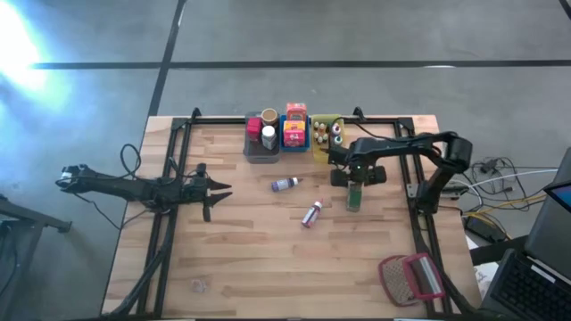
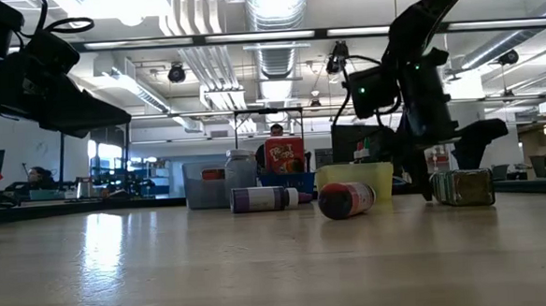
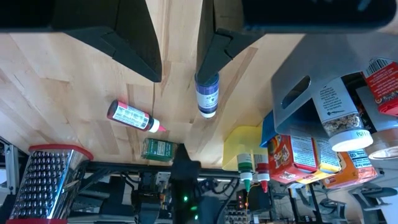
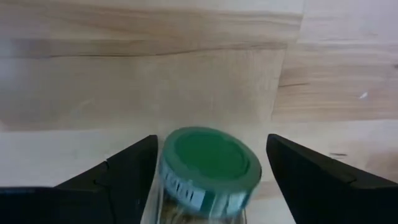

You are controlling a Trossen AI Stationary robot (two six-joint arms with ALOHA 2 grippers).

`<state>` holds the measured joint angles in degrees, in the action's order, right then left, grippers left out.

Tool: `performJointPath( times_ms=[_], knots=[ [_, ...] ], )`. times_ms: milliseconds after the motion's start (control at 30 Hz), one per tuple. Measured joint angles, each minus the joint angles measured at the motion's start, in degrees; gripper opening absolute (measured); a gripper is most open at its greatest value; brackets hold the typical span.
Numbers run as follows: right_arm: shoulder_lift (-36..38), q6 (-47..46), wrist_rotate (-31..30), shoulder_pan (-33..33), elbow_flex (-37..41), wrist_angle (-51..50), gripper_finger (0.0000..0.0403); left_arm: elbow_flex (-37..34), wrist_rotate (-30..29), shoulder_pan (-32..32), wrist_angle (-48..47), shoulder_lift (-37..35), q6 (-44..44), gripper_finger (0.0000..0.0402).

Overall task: Pick & Place Kitchen Items
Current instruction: Put the green spice bottle into the black bin

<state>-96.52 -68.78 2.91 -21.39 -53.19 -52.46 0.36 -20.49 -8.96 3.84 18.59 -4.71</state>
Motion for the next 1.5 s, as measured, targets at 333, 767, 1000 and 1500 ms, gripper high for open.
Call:
performJointPath(
  times_ms=[333,767,1000,1500],
  knots=[
    [-2.4,1.5,1.5,0.0,-0.2,0.7,0.0245,0.0,0.0,0.0,0.0,0.0,0.0,0.0108],
    [-1.4,0.9,-0.7,2.8,-0.1,1.1,0.0217,0.0,0.0,0.0,0.0,0.0,0.0,0.0108],
    [2.3,0.9,-3.6,9.1,0.2,0.8,0.022,0.0,0.0,0.0,0.0,0.0,0.0,0.0108],
    [10.0,8.2,-19.7,21.5,-2.8,18.5,0.0218,0.0,0.0,0.0,0.0,0.0,0.0,0.0108]
  ],
)
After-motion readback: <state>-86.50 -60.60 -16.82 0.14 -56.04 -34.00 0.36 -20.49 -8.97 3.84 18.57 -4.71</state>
